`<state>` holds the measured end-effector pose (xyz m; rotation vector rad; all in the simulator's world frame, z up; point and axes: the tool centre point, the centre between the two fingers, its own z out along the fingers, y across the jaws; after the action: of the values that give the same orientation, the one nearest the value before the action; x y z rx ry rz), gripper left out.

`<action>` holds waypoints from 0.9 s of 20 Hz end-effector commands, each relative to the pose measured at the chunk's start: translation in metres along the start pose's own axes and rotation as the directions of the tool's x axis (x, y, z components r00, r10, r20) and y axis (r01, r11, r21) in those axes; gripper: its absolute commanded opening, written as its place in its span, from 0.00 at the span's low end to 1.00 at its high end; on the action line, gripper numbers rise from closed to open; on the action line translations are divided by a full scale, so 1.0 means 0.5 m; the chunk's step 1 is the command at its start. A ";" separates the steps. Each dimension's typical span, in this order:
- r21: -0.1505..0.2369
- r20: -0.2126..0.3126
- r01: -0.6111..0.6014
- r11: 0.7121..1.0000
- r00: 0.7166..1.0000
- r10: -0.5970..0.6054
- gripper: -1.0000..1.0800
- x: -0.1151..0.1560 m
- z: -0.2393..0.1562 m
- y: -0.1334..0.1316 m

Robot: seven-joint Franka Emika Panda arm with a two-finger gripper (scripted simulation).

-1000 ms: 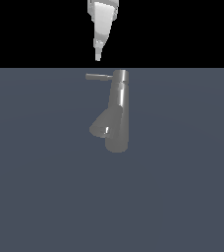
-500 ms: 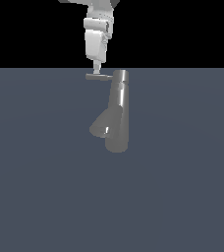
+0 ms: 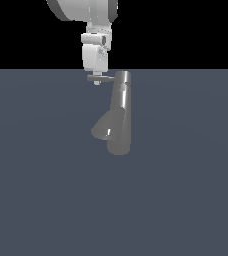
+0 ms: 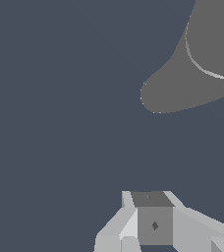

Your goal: Turn on the faucet by rotating a designated handle.

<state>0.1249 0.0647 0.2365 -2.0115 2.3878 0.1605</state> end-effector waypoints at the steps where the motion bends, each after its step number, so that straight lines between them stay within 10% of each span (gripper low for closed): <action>1: 0.002 -0.002 -0.007 1.000 1.000 0.007 0.00 0.000 0.002 -0.002; 18: 0.001 -0.002 -0.006 1.000 1.000 0.006 0.00 -0.006 -0.023 0.063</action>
<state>0.1001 0.0709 0.2467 -2.0045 2.3942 0.1569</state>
